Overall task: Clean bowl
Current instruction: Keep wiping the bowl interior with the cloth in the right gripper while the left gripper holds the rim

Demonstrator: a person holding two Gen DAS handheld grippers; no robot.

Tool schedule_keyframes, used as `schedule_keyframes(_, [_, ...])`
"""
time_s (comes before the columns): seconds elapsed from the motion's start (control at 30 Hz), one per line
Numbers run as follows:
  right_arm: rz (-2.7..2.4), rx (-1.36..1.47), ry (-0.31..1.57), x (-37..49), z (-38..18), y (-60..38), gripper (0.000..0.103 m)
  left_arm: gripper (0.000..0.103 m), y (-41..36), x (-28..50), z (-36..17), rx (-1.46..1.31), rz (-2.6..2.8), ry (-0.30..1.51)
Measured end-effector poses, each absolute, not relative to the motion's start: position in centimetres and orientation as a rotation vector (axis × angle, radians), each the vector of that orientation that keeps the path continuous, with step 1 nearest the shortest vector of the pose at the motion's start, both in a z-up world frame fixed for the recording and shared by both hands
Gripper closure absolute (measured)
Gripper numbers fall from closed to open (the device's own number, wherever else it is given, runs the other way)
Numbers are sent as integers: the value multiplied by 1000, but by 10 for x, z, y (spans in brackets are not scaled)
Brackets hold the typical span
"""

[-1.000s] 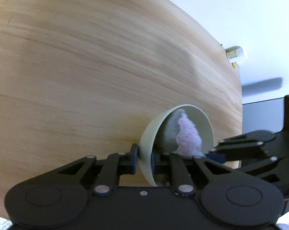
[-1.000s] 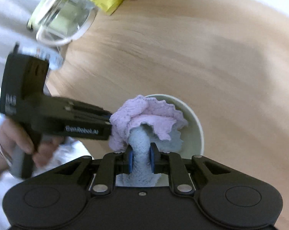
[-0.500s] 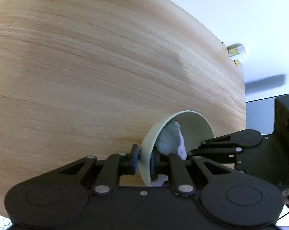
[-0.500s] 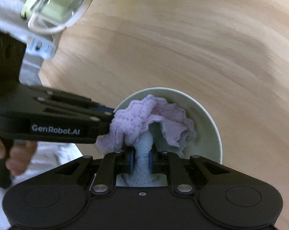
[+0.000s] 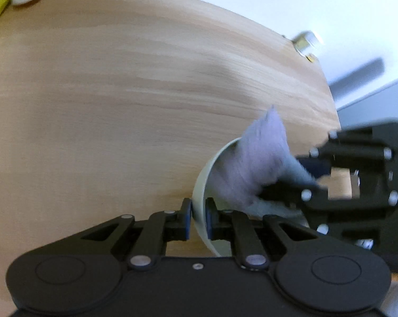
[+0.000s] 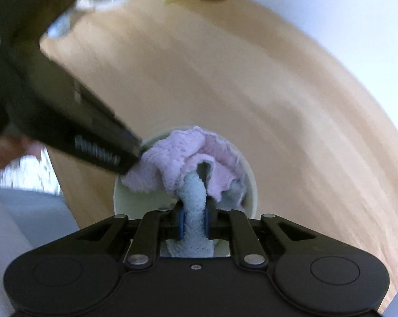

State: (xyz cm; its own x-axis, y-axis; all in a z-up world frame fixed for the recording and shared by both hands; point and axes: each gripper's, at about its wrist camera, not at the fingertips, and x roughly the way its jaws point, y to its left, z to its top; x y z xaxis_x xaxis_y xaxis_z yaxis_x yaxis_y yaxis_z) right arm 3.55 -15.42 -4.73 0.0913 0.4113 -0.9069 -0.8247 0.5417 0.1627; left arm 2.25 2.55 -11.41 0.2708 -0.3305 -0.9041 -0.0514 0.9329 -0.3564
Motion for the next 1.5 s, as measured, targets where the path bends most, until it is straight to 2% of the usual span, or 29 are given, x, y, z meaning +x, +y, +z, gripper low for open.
schedule_keyframes(0.13, [1026, -419, 1071, 37, -45, -150, 87, 94, 26, 22, -113, -311, -221, 1283])
schedule_keyframes(0.43, [1073, -461, 1121, 59, -70, -122, 88, 94, 27, 24, -114, -300, -239, 1276])
schedule_keyframes(0.6, [1082, -463, 1192, 74, -86, -116, 91, 94, 24, 24, -109, -267, -243, 1272])
schedule_keyframes(1.13, [1157, -873, 1198, 47, -87, -101, 90, 95, 18, 27, -107, -213, -227, 1286])
schedule_keyframes(1.33, [1145, -893, 1087, 35, -54, -111, 89, 95, 12, 29, -108, -177, -230, 1286])
schedule_keyframes(1.5, [1083, -972, 974, 29, -53, -105, 90, 94, 10, 29, -108, -158, -250, 1289])
